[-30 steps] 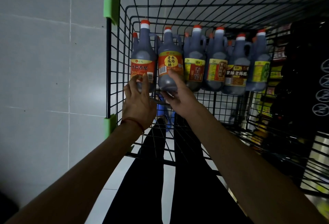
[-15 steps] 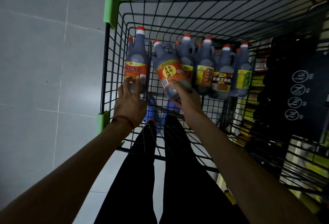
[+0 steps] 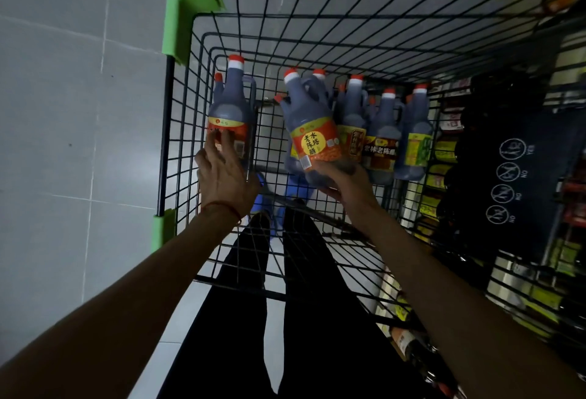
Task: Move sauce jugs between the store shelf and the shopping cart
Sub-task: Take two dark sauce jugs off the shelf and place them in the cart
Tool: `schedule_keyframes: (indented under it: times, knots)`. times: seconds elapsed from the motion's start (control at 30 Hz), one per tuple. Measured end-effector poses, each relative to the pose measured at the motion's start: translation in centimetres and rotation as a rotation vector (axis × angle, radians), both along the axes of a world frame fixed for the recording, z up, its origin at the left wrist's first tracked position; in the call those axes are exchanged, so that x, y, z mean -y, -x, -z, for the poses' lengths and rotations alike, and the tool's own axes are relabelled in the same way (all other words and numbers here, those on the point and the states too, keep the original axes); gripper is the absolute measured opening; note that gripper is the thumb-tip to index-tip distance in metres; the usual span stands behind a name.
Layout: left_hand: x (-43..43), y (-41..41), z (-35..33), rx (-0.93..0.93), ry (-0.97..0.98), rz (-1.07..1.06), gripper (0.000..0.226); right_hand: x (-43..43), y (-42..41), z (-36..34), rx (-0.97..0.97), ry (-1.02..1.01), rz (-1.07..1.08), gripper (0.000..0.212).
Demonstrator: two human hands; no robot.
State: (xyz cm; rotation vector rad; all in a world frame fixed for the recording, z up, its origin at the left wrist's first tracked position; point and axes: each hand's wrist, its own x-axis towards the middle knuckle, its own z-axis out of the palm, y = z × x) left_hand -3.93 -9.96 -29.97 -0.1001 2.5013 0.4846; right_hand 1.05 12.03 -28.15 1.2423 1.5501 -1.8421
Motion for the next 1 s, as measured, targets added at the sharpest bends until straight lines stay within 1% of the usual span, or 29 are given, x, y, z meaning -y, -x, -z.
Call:
schedule_keyframes:
  times: [0.1,0.17,0.23,0.33,0.4,0.47,0.53,0.63,0.7,0.8,0.83,0.9,0.97,1.0]
  knots:
    - [-0.7,0.4,0.1,-0.027,0.024,-0.061,0.102,-0.7,0.2,0.6,-0.036,-0.041,-0.103,0.037]
    - [-1.2,0.8,0.4,-0.069,0.023,-0.111,0.097,-0.9,0.4,1.0,-0.040,-0.084,-0.153,0.048]
    - [-1.7,1.3,0.9,-0.081,0.010,-0.143,0.092,-1.3,0.6,1.1,-0.048,-0.100,-0.182,0.046]
    - [-2.3,1.6,2.1,0.036,-0.001,-0.155,0.096,-2.2,0.6,1.1,-0.043,-0.102,-0.240,0.048]
    - [-3.1,1.6,2.8,0.137,-0.063,-0.209,0.096,-2.7,0.6,1.2,-0.039,-0.101,-0.291,0.049]
    - [-4.0,1.6,3.3,0.163,-0.120,-0.245,0.090,-3.4,0.8,1.4,-0.035,-0.098,-0.325,0.049]
    - [-4.6,1.8,3.4,0.166,-0.132,-0.264,0.086,-4.1,1.1,1.3,-0.050,-0.108,-0.382,0.050]
    - [-4.8,2.3,3.6,0.170,-0.157,-0.265,0.092,-4.9,1.6,1.2,-0.093,-0.128,-0.478,0.058]
    - [-4.8,2.6,3.9,0.165,-0.191,-0.265,0.097,-5.2,1.6,1.3,-0.106,-0.144,-0.522,0.058]
    - [-4.9,3.1,4.0,0.179,-0.222,-0.322,0.105,-4.9,1.7,1.4,-0.124,-0.203,-0.586,0.066]
    - [-4.9,3.4,3.8,0.190,-0.195,-0.326,0.104,-4.8,1.8,1.5,-0.136,-0.243,-0.607,0.069]
    - [-4.5,3.7,3.8,0.188,-0.140,-0.297,0.099,-4.4,2.1,1.6,-0.145,-0.315,-0.643,0.068]
    - [-3.9,3.7,3.6,0.187,-0.117,-0.280,0.090,-4.0,2.5,1.9,-0.131,-0.285,-0.599,0.067]
    - [-3.5,3.5,3.7,0.188,-0.120,-0.281,0.085,-3.8,2.7,2.0,-0.117,-0.258,-0.574,0.072]
